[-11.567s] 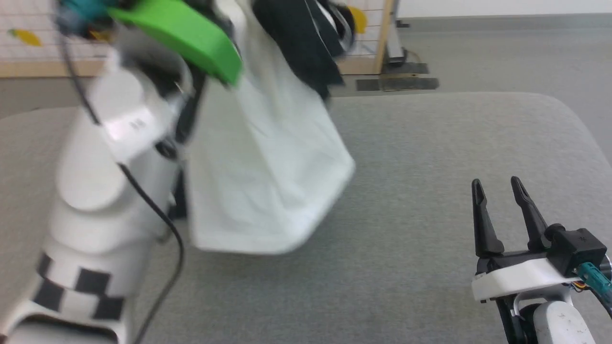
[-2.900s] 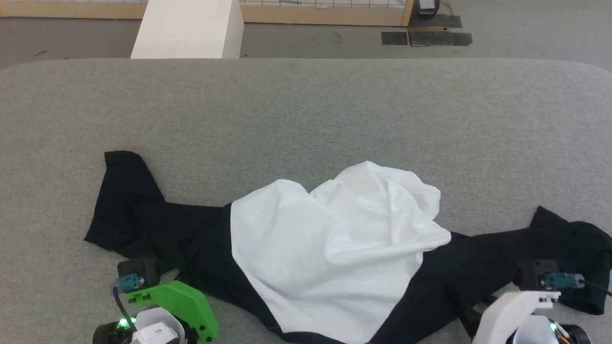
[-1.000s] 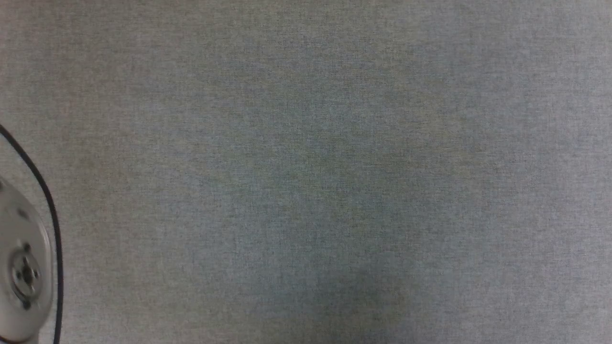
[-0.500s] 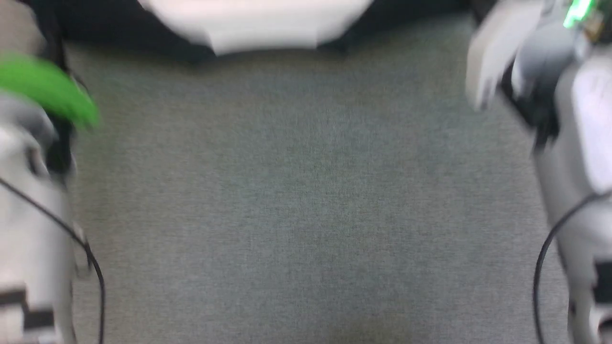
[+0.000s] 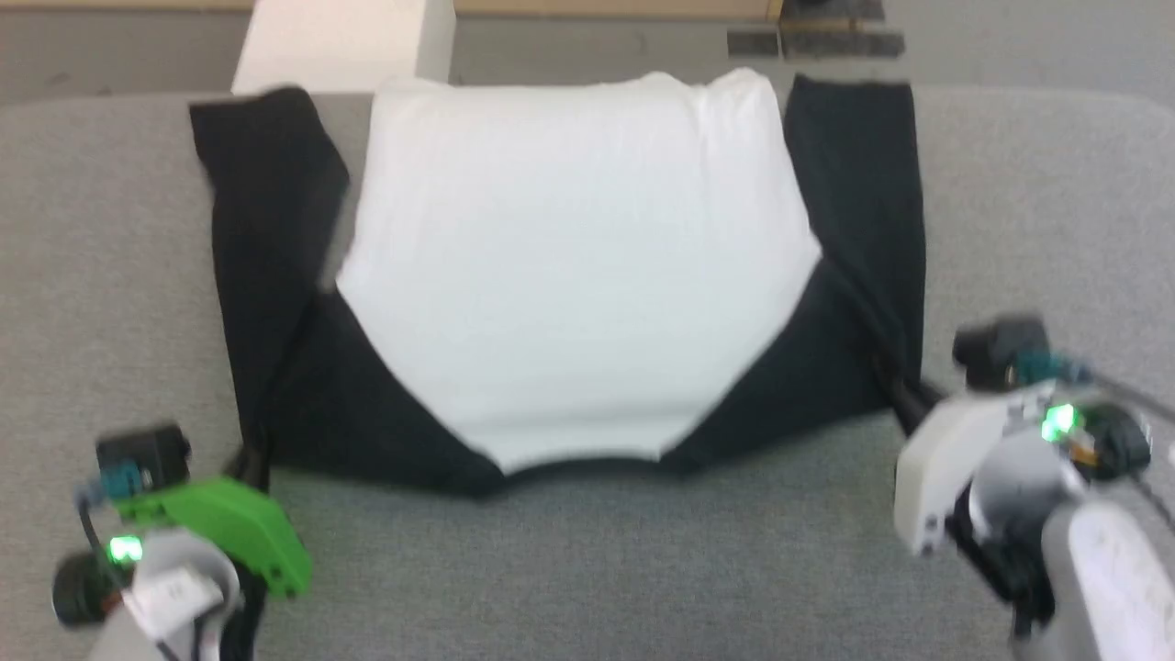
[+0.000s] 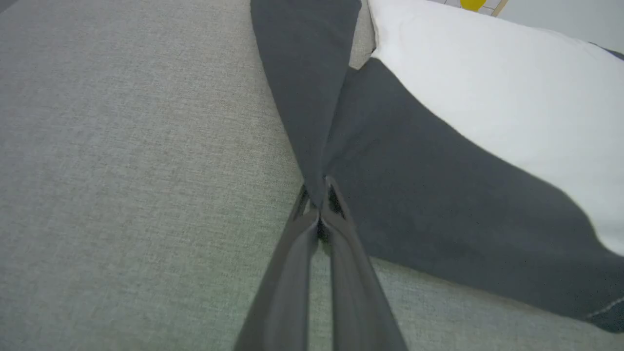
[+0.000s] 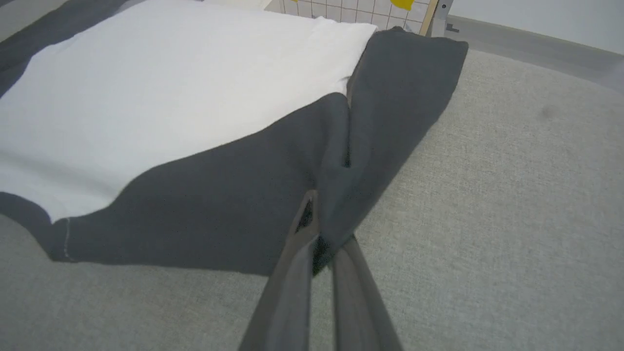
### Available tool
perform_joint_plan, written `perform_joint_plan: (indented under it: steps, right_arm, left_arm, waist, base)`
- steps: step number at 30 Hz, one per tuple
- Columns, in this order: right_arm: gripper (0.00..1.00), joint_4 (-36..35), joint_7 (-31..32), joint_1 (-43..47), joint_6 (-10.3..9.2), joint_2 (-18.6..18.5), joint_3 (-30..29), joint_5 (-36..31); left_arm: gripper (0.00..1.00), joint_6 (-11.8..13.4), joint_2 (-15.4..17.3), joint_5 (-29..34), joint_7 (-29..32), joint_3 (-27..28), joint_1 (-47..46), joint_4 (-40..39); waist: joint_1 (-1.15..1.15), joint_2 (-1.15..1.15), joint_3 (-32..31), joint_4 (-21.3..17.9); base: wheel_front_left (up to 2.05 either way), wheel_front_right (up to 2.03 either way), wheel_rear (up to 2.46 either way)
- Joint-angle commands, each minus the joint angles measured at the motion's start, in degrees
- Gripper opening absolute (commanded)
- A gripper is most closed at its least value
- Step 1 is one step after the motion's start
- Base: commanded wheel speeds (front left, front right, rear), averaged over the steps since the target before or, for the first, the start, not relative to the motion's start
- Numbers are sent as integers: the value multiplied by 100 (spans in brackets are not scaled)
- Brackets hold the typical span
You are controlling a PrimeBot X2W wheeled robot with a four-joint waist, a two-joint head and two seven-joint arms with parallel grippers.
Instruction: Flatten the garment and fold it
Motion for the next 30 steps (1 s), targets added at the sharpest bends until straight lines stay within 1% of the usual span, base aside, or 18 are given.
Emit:
perform_joint_plan:
  steps: [1, 4, 8, 13, 16, 18, 22, 23, 24, 25, 26, 27, 30]
  right_arm:
    - [0, -118, 77, 292, -12, 72, -102, -75]
    - [0, -376, 297, 907, -12, 311, -318, -196]
    - [0, -697, 538, 1612, -12, 582, -678, -272]
    - [0, -1035, 758, 2251, -12, 708, -892, -234]
    - [0, -998, 760, 2473, -12, 721, -896, -171]
    - [0, -867, 656, 2547, -12, 723, -887, -69]
    - [0, -458, 343, 2579, -12, 724, -765, 23]
    - [0, -347, 226, 2561, -12, 724, -733, 50]
    - [14, -260, 139, 2550, -12, 724, -696, 64]
    - [48, -159, 48, 2546, -12, 724, -669, 80]
    - [91, -95, -11, 2547, -12, 725, -653, 83]
    - [100, -38, -81, 2547, -12, 725, -645, 94]
    - [100, -54, -402, 2538, -12, 725, -751, 31]
  left_arm:
    - [0, 116, -19, 14, 46, 16, 314, -166]
    - [0, 265, -135, -42, 201, -13, 872, -581]
    - [0, 498, -209, -32, 326, 4, 1422, -976]
    - [0, 655, -255, -30, 462, -22, 1944, -1237]
    - [0, 678, -278, -10, 496, -91, 2112, -1230]
    - [0, 648, -327, -19, 471, -162, 2149, -1191]
    - [0, 497, -378, 80, 205, -349, 2008, -980]
    - [16, 445, -413, 97, 117, -410, 1947, -906]
    - [42, 413, -440, 112, 75, -462, 1905, -841]
    - [100, 365, -475, 117, 36, -528, 1854, -769]
    - [100, 333, -511, 98, 15, -564, 1821, -717]
    - [100, 295, -538, 94, -35, -601, 1781, -677]
    - [100, 281, -546, 141, -202, -618, 1724, -600]
  waist:
    - [1, 65, -462, 100]
    - [1, 65, -585, 142]
    - [1, 65, -692, 178]
    - [1, 65, -742, 156]
    - [1, 65, -731, 123]
    - [1, 65, -708, 115]
    - [1, 65, -660, 132]
    - [1, 65, -649, 140]
    - [1, 65, -644, 147]
    - [1, 65, -644, 154]
    - [1, 65, -650, 160]
    - [1, 65, -660, 166]
    - [1, 65, -700, 172]
  base:
    - [0, 0, 0]
    - [0, 0, 0]
    - [0, 0, 0]
    - [0, 0, 0]
    - [0, 0, 0]
    - [0, 0, 0]
    - [0, 0, 0]
    - [0, 0, 0]
    - [0, 0, 0]
    - [0, 0, 0]
    - [0, 0, 0]
    - [0, 0, 0]
    - [0, 0, 0]
